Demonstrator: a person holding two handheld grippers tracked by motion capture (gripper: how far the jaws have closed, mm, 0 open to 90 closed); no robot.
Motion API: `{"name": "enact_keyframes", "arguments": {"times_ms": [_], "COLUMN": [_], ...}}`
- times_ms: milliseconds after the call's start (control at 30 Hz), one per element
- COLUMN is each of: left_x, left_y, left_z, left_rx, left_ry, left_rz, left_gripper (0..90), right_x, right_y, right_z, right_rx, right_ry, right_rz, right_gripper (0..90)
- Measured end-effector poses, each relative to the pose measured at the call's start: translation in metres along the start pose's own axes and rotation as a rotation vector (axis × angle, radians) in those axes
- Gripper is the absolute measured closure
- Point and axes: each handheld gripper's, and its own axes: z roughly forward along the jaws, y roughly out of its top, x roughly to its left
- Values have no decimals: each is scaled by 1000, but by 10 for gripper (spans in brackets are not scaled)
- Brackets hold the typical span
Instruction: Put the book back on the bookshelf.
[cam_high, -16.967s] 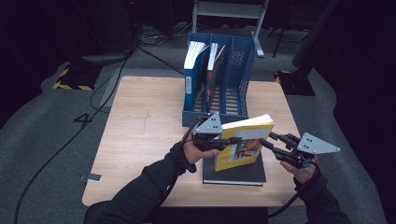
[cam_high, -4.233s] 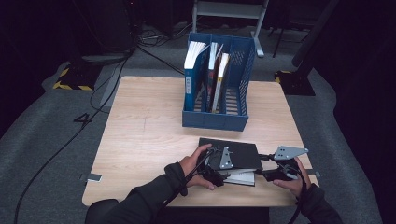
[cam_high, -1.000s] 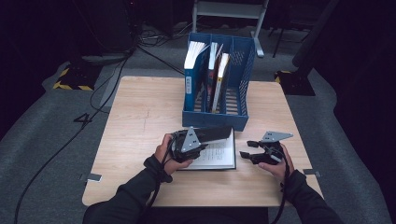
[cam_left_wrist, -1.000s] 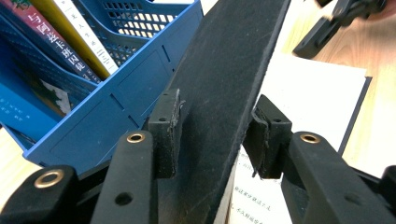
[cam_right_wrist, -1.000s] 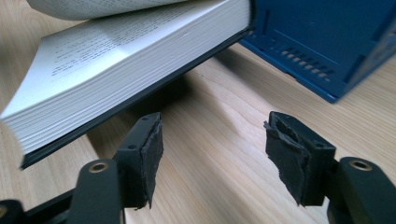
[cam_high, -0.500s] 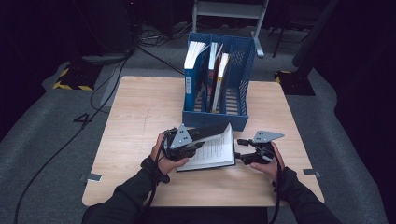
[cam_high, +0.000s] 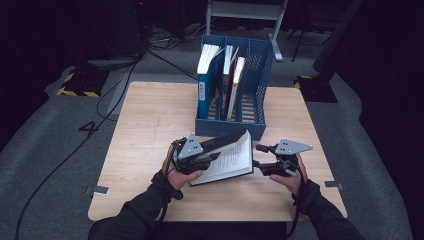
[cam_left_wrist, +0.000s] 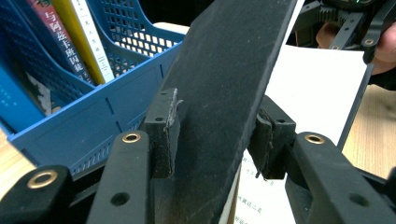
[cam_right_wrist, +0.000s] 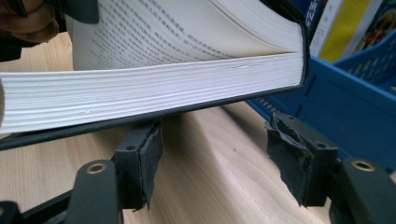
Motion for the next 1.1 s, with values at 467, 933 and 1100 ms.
{"name": "enact_keyframes", "arguments": {"times_ms": [467,933,1100], "left_x": [-3,-8,-5], "left_y": [-16,-25,-25], "left_z": [-26,-27,-26], "left_rx": [6,34,15], "left_ry": [22,-5,-38], "left_rz": [-1,17,7], "left_gripper": [524,469,471], "right_x": [17,26,27], "right_y": [33,46,46], "right_z": [11,20,18], "right_rx": [-55,-78,-77], "right_ry": [24,62,63], "right_rz": [-41,-70,-81], "right_gripper": [360,352,352]}}
